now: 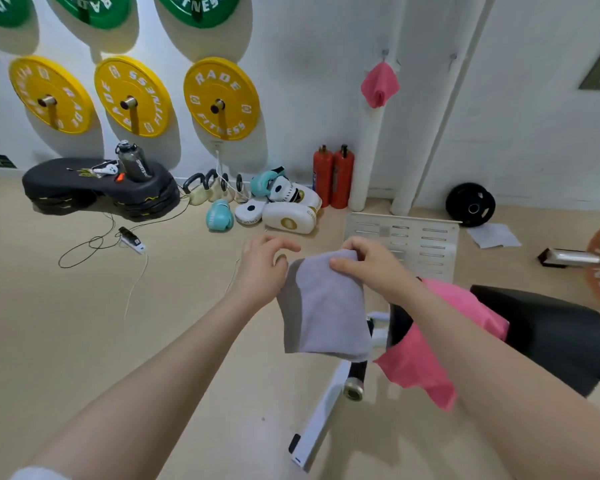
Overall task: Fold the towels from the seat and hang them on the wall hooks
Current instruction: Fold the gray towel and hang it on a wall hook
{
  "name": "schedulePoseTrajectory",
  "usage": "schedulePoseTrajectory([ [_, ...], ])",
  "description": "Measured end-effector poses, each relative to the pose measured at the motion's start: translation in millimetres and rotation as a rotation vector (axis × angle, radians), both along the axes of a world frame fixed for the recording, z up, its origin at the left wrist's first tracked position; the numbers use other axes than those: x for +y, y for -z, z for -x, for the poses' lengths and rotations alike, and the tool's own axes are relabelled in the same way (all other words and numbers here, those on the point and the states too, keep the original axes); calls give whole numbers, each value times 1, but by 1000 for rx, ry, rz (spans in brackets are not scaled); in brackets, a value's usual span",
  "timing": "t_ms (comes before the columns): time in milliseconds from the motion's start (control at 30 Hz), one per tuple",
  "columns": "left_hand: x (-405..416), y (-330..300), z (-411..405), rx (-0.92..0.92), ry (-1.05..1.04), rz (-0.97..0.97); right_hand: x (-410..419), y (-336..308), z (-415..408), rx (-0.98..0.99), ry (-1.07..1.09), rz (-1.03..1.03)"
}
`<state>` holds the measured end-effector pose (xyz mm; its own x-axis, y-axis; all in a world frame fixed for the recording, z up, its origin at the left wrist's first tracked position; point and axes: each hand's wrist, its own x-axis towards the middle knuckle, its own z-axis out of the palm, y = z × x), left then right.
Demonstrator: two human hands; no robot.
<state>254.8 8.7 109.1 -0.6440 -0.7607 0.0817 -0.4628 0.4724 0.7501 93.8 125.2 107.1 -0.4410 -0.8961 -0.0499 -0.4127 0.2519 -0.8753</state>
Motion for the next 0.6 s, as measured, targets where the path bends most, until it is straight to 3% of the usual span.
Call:
schedulePoseTrajectory([
  [200,-66,4,21,8,303,0,-79,-1,-8,241,11,-50],
  [333,-121,15,54,-3,401,35,-136,13,17,241,81,-22],
  [500,-213,13,130,13,433,-98,-226,20,80,217,164,-24],
  [600,-273,-5,180,-49,489,-44,-276,4,125,186,202,-23],
])
